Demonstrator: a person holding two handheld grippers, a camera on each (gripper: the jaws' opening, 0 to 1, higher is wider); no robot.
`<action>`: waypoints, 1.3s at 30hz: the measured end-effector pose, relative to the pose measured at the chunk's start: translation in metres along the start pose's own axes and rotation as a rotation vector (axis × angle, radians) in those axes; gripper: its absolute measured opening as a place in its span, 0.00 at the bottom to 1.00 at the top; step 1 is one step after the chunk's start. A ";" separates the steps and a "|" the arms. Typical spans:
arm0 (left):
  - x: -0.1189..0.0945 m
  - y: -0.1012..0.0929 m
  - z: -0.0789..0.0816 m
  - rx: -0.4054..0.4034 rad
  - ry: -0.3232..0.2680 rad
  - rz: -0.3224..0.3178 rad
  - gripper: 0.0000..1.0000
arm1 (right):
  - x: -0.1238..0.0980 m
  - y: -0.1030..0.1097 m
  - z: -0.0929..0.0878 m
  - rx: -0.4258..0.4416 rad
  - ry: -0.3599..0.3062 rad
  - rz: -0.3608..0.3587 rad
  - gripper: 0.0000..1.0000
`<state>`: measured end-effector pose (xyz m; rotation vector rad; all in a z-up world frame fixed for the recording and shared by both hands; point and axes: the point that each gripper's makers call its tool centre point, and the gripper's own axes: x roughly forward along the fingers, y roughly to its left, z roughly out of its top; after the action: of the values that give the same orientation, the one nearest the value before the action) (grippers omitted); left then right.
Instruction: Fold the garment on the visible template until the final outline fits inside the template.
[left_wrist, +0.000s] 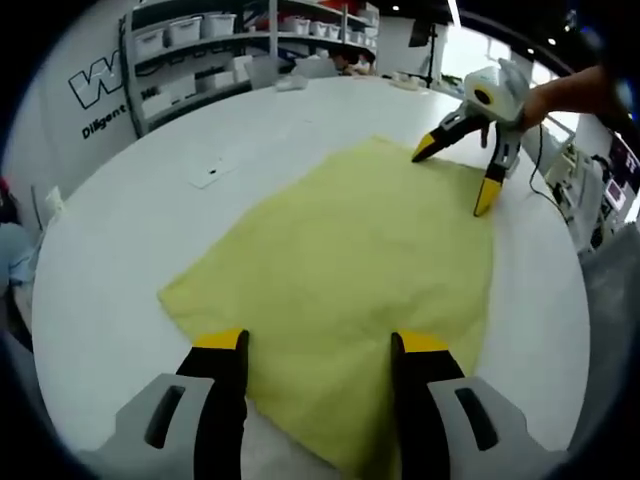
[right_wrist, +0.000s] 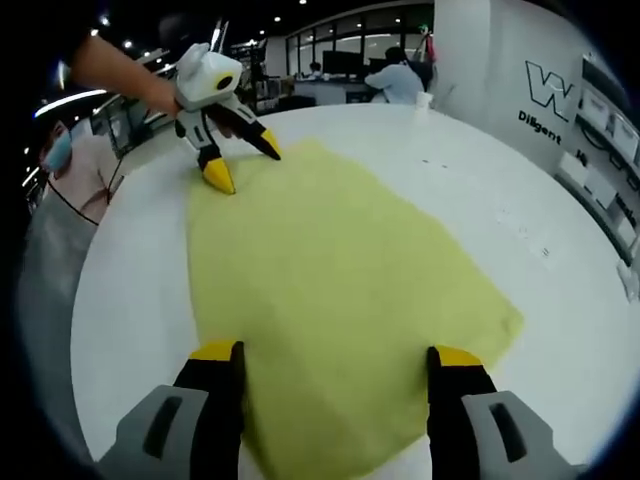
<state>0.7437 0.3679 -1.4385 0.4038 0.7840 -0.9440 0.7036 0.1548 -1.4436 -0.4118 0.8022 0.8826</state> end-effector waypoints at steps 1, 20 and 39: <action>0.002 0.002 0.002 -0.001 -0.001 -0.001 0.57 | 0.001 -0.001 0.000 0.007 0.005 -0.006 0.73; 0.005 0.004 0.007 -0.049 -0.024 0.043 0.55 | -0.001 -0.012 -0.004 0.040 -0.008 -0.040 0.79; -0.015 -0.009 -0.009 0.039 -0.080 0.098 0.59 | -0.013 -0.006 -0.013 0.121 -0.049 -0.149 0.89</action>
<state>0.7273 0.3772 -1.4327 0.4320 0.6678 -0.8796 0.6976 0.1362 -1.4425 -0.3375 0.7656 0.6991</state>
